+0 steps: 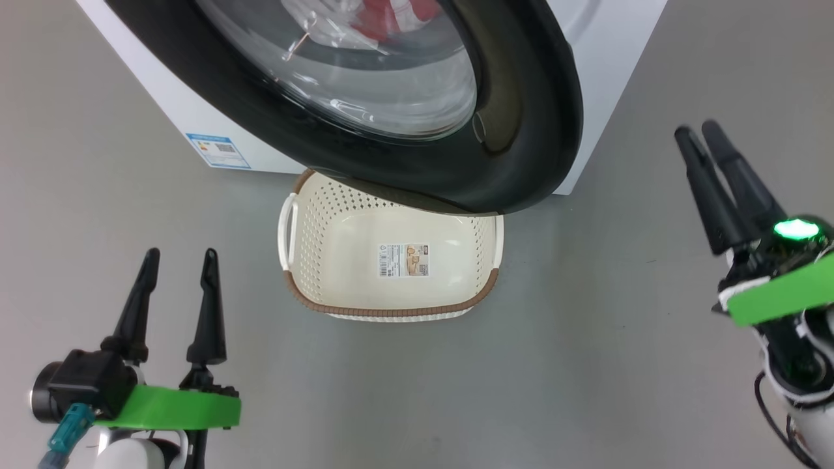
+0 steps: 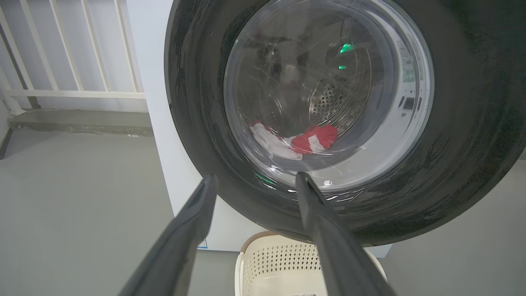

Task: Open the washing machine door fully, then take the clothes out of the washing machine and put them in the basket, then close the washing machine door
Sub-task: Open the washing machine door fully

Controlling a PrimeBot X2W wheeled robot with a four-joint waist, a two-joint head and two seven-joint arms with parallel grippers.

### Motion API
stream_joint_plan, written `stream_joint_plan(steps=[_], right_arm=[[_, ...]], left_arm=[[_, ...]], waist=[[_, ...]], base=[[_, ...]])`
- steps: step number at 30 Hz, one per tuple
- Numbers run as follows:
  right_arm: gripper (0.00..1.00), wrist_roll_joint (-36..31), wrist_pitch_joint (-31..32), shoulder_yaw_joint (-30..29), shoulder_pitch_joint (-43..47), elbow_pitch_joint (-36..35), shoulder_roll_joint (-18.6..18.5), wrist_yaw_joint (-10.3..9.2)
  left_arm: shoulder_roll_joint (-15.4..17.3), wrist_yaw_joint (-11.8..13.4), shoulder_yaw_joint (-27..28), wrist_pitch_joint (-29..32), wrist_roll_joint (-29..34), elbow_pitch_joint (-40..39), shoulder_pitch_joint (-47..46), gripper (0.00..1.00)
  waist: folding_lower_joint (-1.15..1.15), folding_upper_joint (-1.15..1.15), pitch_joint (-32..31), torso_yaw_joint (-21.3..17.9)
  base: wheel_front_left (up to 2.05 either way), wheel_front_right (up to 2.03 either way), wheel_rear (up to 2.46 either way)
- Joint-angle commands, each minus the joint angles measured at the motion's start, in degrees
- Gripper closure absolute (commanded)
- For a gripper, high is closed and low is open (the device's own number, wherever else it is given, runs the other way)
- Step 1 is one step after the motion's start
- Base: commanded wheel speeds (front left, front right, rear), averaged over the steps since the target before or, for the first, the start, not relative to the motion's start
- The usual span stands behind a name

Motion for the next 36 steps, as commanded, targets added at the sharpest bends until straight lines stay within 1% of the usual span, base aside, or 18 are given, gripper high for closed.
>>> stream_joint_plan(steps=[1, 5, 9, 10, 14, 15, 19, 25, 36], right_arm=[[0.00, -1.2, -1.6, 1.2, 1.8, -1.7, -1.3, 0.10], [0.00, -4.9, -4.7, 2.3, 3.8, -1.3, -1.8, 0.10], [0.00, -11.3, -5.7, 2.9, 5.5, -0.3, -1.5, 0.10], [0.00, -11.3, -5.7, 2.9, 5.5, -0.3, -1.5, 0.10], [0.00, -16.7, -5.8, 1.0, 6.8, 0.7, 1.1, 0.10], [0.00, -19.0, -5.8, 0.4, 7.3, 1.0, 2.1, 0.10], [0.00, -23.1, -5.8, 0.3, 7.8, 2.2, 3.0, 0.10], [0.00, -25.4, -5.8, 0.1, 8.1, 3.4, 4.4, 0.10], [0.00, -25.7, -5.8, 0.4, 7.8, 3.8, 4.9, 0.10]], left_arm=[[1.2, -0.2, 2.1, -0.7, 0.5, -1.7, 0.4, 0.00], [1.3, -0.2, 2.1, -0.7, 0.6, -1.9, 0.6, 0.00], [1.4, -0.2, 2.3, -0.7, 0.6, -2.2, 0.6, 0.00], [1.4, -0.2, 2.3, -0.7, 0.6, -2.2, 0.6, 0.00], [1.6, -0.2, 2.3, -0.7, 0.7, -2.4, 0.6, 0.00], [1.6, -0.2, 2.3, -0.7, 0.6, -2.5, 0.6, 0.00], [1.7, -0.2, 2.2, -0.7, 0.6, -2.4, 0.3, 0.00], [1.7, -0.2, 2.1, -0.7, 0.6, -2.3, 0.1, 0.00], [1.7, -0.2, 2.2, -0.7, 0.5, -2.0, 0.3, 0.00]], waist=[[0.00, 0.00, 0.0, -0.1], [0.00, 0.00, 0.0, -0.3], [0.00, 0.00, 0.0, -0.4], [0.00, 0.00, 0.0, -0.4], [0.00, 0.00, 0.2, -0.5], [0.00, 0.00, 0.4, -0.5], [0.00, 0.00, 0.6, -0.4], [0.00, 0.00, 0.5, -0.3], [0.00, 0.00, 0.1, -0.3]], base=[[0.00, 0.00, 0.00], [0.00, 0.00, 0.00], [0.00, 0.00, 0.00], [0.00, 0.00, 0.00], [0.00, 0.00, 0.00], [0.00, 0.00, 0.00], [0.00, 0.00, 0.00], [0.00, 0.00, 0.00], [0.00, 0.00, 0.00]])
